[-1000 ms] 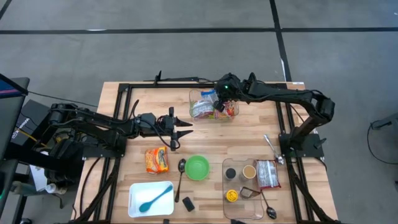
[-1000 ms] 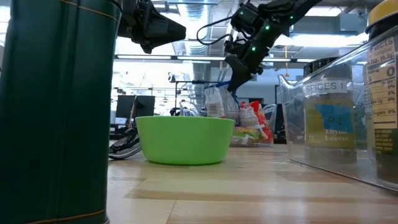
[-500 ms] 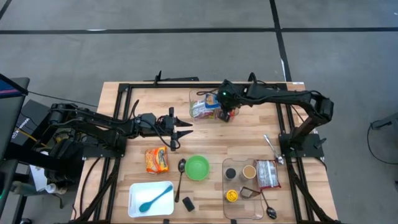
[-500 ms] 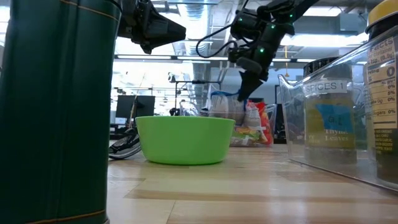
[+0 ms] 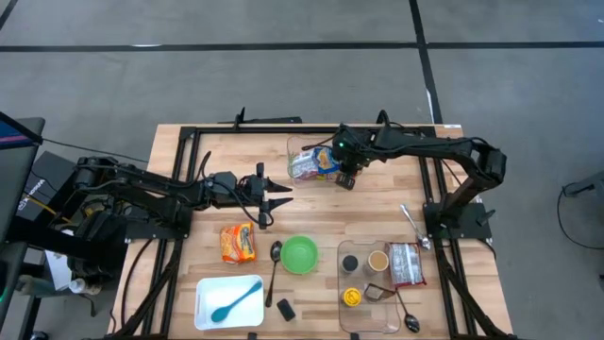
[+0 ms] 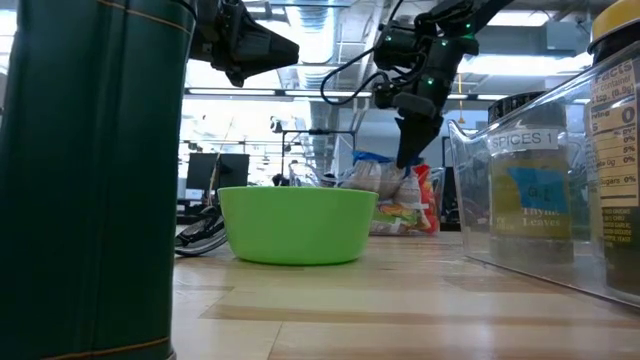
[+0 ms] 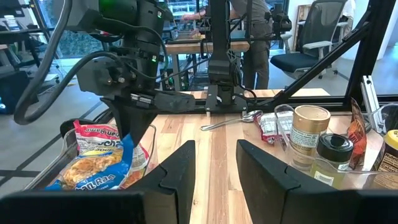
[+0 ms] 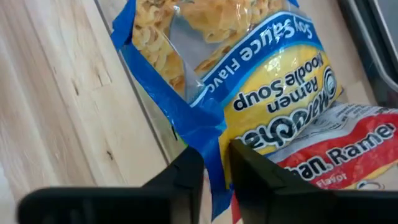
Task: Pick & Place Food Item
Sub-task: Put the blue noodle pack into the top transparent bin
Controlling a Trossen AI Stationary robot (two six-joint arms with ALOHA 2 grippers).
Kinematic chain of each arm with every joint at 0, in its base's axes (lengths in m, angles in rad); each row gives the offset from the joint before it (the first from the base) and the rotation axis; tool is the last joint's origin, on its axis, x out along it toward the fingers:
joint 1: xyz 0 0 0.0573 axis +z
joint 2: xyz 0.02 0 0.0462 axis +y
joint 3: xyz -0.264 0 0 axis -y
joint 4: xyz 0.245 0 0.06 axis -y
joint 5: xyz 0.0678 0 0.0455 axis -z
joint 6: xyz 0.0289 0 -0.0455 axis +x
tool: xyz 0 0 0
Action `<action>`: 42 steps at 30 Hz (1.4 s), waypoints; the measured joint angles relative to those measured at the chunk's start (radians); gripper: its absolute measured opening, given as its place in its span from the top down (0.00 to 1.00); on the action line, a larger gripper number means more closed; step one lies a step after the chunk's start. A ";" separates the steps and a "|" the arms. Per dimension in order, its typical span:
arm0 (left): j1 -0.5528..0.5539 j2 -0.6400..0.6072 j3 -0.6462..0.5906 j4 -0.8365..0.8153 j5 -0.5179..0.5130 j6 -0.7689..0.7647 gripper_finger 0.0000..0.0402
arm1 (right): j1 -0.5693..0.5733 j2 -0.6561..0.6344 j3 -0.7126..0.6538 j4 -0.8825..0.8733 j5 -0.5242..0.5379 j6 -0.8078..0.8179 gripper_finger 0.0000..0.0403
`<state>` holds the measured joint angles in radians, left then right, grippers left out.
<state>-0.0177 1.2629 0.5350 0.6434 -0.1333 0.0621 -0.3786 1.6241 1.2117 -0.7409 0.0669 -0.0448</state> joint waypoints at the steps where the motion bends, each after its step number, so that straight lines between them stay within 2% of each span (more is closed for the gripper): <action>1: 0.000 0.000 0.000 0.000 0.000 0.000 0.73 | 0.000 0.000 0.000 -0.002 0.000 0.000 0.80; 12: 0.000 0.000 0.000 0.000 0.000 0.000 0.73 | 0.000 0.000 0.000 -0.005 -0.022 0.010 0.51; 19: 0.000 0.000 0.000 0.000 0.000 0.000 0.73 | 0.002 -0.009 0.014 -0.056 -0.022 0.012 0.47; 25: 0.000 0.000 0.000 0.000 0.000 0.000 0.73 | 0.026 -0.009 0.064 -0.069 -0.035 0.019 0.52; 29: 0.000 0.000 0.000 -0.001 0.000 0.000 0.73 | 0.038 -0.009 0.094 -0.032 -0.043 0.019 0.59; 35: 0.000 0.000 0.000 -0.001 0.000 0.000 0.73 | 0.043 -0.004 0.099 0.084 -0.044 0.019 0.79; 39: 0.000 0.000 0.000 -0.016 0.000 0.000 0.73 | 0.036 0.000 0.092 0.100 -0.044 0.019 0.94; 42: 0.000 0.000 0.000 -0.020 0.000 0.000 0.73 | 0.029 0.001 0.069 0.103 -0.044 0.019 0.98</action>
<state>-0.0174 1.2633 0.5350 0.6233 -0.1333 0.0622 -0.3492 1.6249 1.2803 -0.6376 0.0227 -0.0257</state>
